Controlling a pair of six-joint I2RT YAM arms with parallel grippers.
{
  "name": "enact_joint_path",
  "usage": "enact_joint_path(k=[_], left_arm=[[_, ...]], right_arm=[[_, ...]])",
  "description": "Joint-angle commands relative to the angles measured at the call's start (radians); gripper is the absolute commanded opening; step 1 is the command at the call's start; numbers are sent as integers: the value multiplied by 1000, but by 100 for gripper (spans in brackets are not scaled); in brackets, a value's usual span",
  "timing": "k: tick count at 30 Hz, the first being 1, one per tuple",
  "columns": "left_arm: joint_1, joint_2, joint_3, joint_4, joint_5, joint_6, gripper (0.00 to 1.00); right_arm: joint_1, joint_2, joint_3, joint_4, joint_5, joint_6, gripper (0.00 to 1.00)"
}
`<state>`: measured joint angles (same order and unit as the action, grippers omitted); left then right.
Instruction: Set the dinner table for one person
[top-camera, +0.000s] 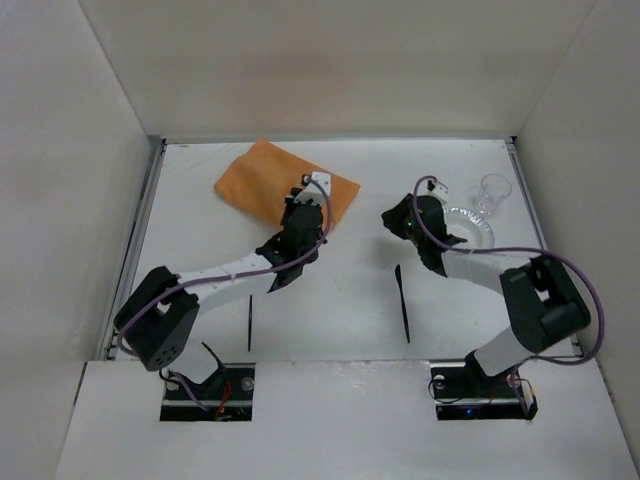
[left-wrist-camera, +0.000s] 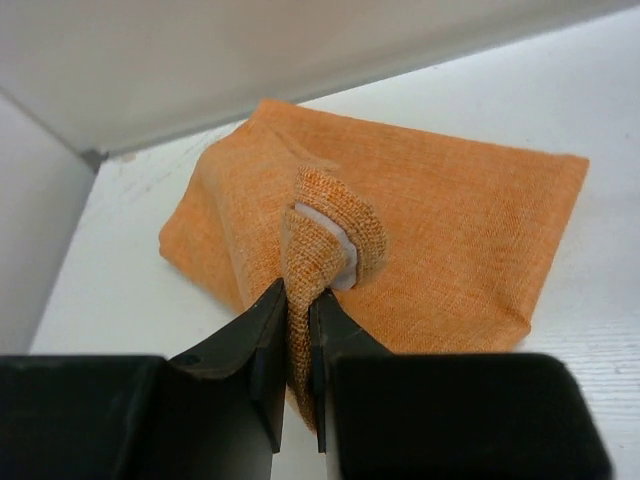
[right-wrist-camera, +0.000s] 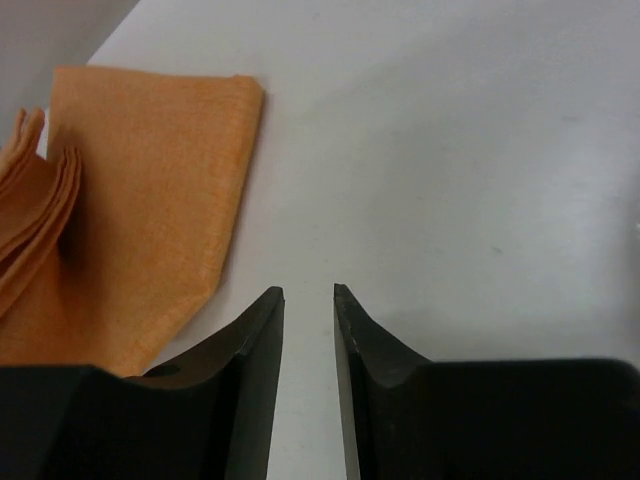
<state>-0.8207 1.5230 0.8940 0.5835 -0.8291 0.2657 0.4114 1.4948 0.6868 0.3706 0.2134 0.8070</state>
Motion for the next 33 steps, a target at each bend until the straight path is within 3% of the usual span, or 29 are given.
enact_joint_path(k=[1,3,5,12,24,30,33], left_arm=[[7,-131,-111,82,-126,-265,7],[18,-194,-174,81,-145,-341,7],[35,-250,-234,70,-142,-413,7],[56,-382,-354,19,-151,-597,8],[107,-661,-498,-161,-122,-839,9],[166,-718,-558,-217,-55,-925,9],[206,-724,-579,-220,-5,-953,9]], right_arm=[[52,135,195,-74,-91,-58,37],[65,212,273,-102,-77,-37,55],[65,283,350,-130,-78,0,60],[91,442,568,-354,-62,61,57],[129,550,704,-458,-118,167,55],[160,507,665,-486,-100,199,51],[187,426,576,-480,5,190,57]])
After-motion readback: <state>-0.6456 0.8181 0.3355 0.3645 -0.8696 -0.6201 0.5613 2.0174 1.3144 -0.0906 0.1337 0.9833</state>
